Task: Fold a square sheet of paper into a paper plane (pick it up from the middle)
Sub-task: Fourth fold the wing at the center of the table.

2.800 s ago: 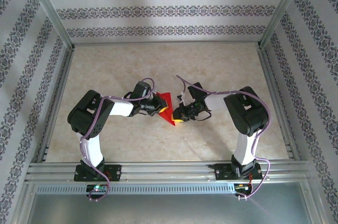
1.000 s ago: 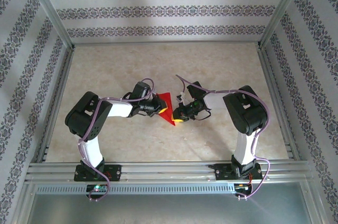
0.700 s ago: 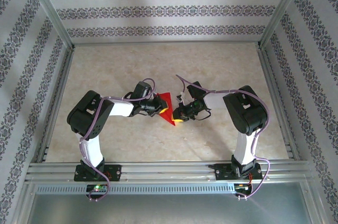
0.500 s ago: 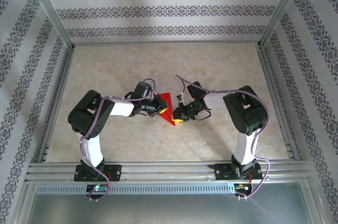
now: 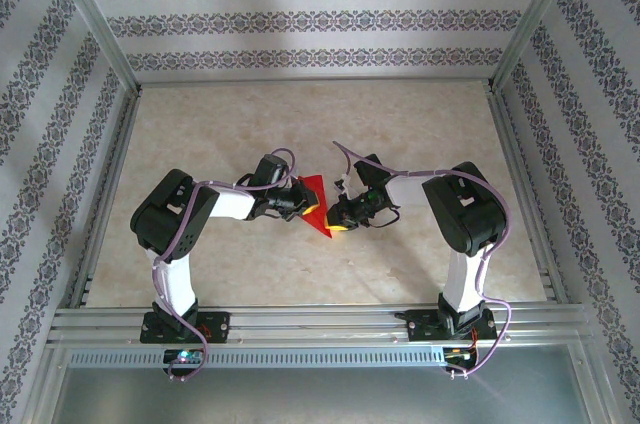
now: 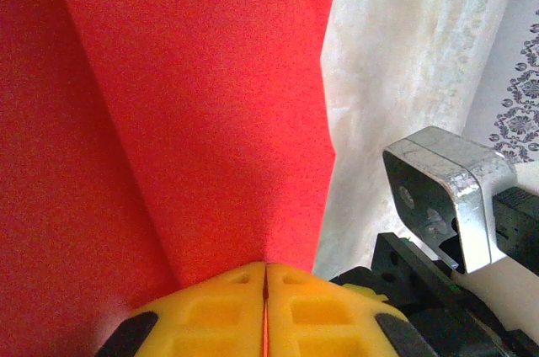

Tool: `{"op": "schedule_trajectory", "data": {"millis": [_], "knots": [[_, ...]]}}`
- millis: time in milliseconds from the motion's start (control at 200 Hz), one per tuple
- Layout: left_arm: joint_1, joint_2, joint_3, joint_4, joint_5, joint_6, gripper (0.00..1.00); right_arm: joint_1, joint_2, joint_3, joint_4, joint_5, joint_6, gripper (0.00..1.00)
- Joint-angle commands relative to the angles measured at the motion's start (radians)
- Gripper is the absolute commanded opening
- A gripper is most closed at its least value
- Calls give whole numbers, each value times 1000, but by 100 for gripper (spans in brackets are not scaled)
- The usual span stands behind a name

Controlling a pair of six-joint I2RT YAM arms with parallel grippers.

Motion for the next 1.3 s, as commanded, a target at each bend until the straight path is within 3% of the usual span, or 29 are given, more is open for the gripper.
{"op": "schedule_trajectory", "data": {"millis": [0, 745, 1039, 1299], "knots": [[-11, 13, 6, -34, -21, 20, 9, 4, 52, -26, -77, 141, 2, 12], [-10, 37, 28, -98, -22, 43, 9, 2, 22, -29, -71, 132, 18, 15], [-10, 37, 34, -150, -26, 66, 9, -22, -87, -49, -38, 99, 54, 23], [-10, 39, 38, -146, -22, 66, 10, -12, -90, -35, -36, 71, 55, 24]]}}
